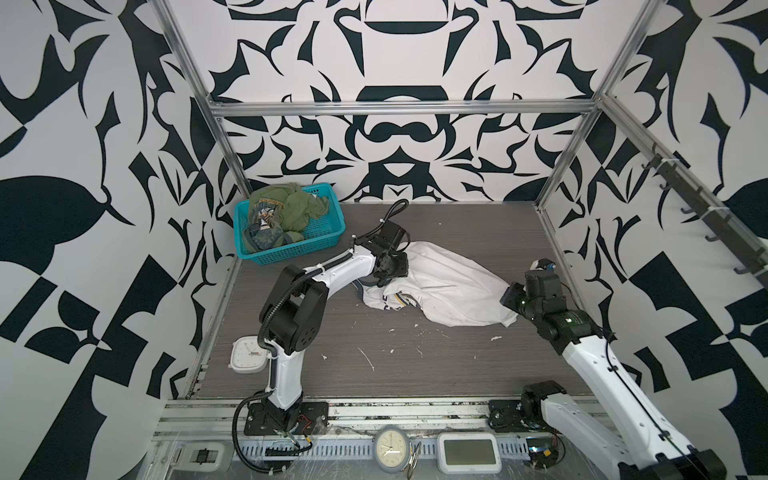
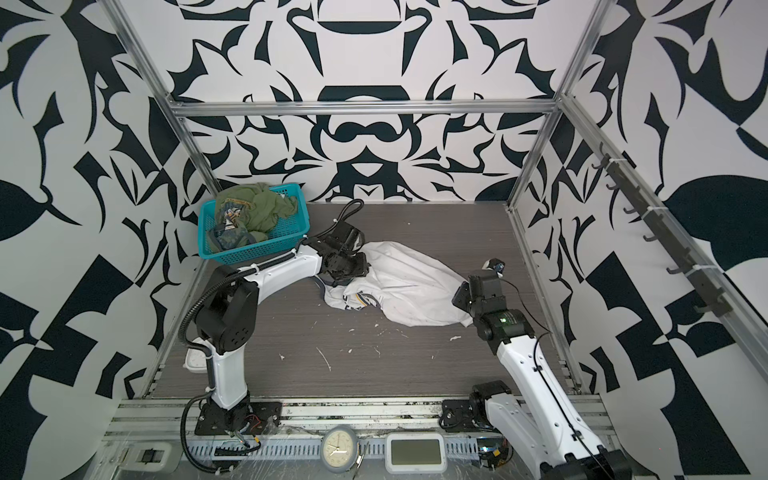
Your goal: Fold and stack the tank tops
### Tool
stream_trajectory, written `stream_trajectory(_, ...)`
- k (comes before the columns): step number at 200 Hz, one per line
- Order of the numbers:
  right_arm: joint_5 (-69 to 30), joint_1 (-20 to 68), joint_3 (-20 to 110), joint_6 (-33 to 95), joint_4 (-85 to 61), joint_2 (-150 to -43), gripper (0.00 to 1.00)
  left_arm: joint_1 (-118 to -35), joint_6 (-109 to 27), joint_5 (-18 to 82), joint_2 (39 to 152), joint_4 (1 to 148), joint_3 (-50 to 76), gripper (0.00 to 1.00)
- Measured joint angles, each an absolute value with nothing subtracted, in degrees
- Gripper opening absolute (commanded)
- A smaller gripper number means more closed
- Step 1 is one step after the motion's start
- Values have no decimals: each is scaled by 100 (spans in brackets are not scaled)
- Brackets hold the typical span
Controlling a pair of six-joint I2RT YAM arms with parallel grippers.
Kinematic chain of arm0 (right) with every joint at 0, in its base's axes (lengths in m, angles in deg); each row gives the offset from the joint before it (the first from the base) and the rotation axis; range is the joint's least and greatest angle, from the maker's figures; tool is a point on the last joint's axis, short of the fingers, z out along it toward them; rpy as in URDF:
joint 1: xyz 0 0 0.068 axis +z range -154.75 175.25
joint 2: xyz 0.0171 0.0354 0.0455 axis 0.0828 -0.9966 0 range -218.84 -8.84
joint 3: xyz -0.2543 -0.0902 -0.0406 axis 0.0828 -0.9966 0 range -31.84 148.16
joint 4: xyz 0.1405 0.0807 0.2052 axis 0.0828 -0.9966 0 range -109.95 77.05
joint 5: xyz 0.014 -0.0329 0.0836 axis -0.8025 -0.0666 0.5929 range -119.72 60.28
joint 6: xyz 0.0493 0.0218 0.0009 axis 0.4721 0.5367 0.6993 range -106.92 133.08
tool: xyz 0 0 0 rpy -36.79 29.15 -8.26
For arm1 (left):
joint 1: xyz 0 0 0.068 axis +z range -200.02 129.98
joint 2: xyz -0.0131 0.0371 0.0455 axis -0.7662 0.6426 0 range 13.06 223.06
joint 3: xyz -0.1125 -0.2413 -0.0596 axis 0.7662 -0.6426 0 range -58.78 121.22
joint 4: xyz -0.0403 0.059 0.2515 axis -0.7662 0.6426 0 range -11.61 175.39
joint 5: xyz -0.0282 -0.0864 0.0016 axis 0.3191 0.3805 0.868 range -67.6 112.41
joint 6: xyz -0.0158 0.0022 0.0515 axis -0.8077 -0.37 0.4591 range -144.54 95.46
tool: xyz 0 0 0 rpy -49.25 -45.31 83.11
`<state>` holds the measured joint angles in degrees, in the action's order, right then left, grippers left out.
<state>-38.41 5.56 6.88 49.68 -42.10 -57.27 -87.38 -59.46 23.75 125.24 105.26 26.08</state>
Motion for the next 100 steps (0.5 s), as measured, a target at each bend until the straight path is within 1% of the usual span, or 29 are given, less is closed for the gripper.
stream_trajectory(24, -3828, 556, 688, 4964, -4177, -5805, 0, -8738, -5882, 2312, 12526, 10668, 2756, 9)
stream_trajectory(36, -3828, 556, 697, 4938, -4177, -5840, 0, -8738, -5830, 2237, 12526, 10729, 2859, 3)
stream_trajectory(46, -3832, 556, 753, 4898, -4188, -5893, 0, -8736, -5826, 2152, 12526, 10815, 2995, 0)
stream_trajectory(65, -3856, 549, 1110, 4756, -4260, -6135, 0, -8716, -5716, 1914, 12535, 11158, 3559, 0)
stream_trajectory(81, -3869, 499, 1879, 4542, -4363, -6572, 0, -8638, -5537, 1627, 12565, 11403, 4431, 0)
stream_trajectory(100, -3758, 315, 3337, 4317, -4389, -7296, 0, -8421, -5294, 1328, 12574, 11479, 5731, 0)
